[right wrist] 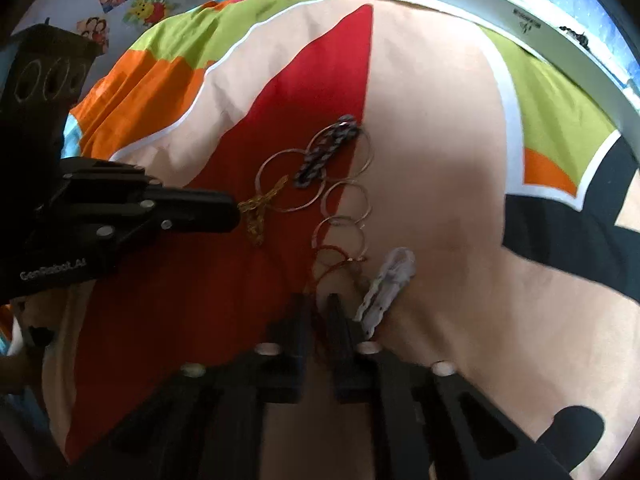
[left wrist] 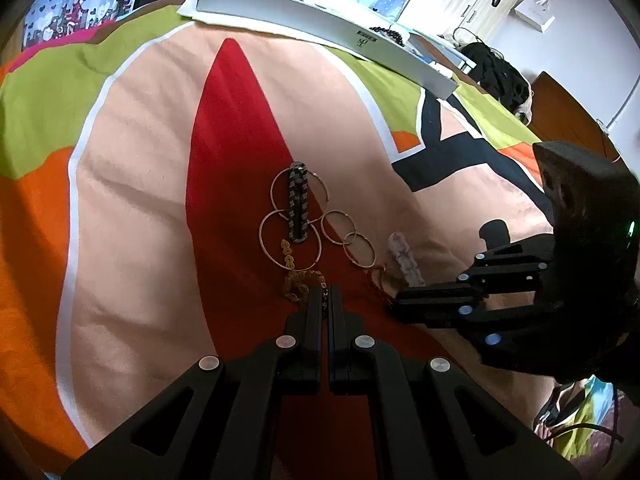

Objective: Organize jewelry
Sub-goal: 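Carry the red bracelet and gold chain into the white tray and open both tools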

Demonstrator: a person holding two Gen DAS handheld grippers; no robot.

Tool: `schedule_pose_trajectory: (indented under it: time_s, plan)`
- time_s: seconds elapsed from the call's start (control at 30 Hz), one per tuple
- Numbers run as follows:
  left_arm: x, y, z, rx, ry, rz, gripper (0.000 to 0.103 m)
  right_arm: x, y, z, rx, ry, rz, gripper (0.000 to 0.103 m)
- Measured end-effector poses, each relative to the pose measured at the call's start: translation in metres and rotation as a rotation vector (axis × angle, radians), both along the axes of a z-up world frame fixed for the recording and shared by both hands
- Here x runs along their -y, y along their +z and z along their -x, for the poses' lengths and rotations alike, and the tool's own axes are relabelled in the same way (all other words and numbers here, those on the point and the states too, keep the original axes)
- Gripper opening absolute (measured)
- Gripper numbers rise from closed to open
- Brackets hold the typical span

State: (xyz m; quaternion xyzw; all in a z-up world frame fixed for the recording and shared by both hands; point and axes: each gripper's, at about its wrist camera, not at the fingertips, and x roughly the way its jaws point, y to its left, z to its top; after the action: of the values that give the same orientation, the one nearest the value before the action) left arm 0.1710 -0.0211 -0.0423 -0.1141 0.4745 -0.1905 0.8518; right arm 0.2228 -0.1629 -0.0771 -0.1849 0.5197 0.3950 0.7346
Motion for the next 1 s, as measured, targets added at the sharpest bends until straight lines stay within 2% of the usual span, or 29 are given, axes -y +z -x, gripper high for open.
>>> schedule_pose_trajectory:
  time_s: [0.17, 0.43, 0.63, 0.8, 1.0]
  plan:
    - [-0.001, 0.025, -0.003, 0.043, -0.004, 0.013, 0.0, 0.01, 0.015, 0.002, -0.07, -0.035, -0.091, 0.005]
    - [-0.01, 0.08, -0.032, 0.15, 0.014, 0.017, 0.0, 0.035, 0.087, -0.023, -0.099, -0.146, -0.355, 0.005]
    - [-0.012, 0.11, -0.065, 0.23, 0.021, 0.01, 0.0, 0.042, 0.125, -0.059, -0.158, -0.226, -0.523, 0.005]
    - [-0.01, 0.129, -0.106, 0.304, 0.024, 0.003, 0.0, 0.051, 0.142, -0.089, -0.107, -0.282, -0.524, 0.005]
    - [-0.011, 0.149, -0.165, 0.375, 0.049, 0.048, 0.0, 0.047, 0.158, -0.135, 0.047, -0.34, -0.46, 0.005]
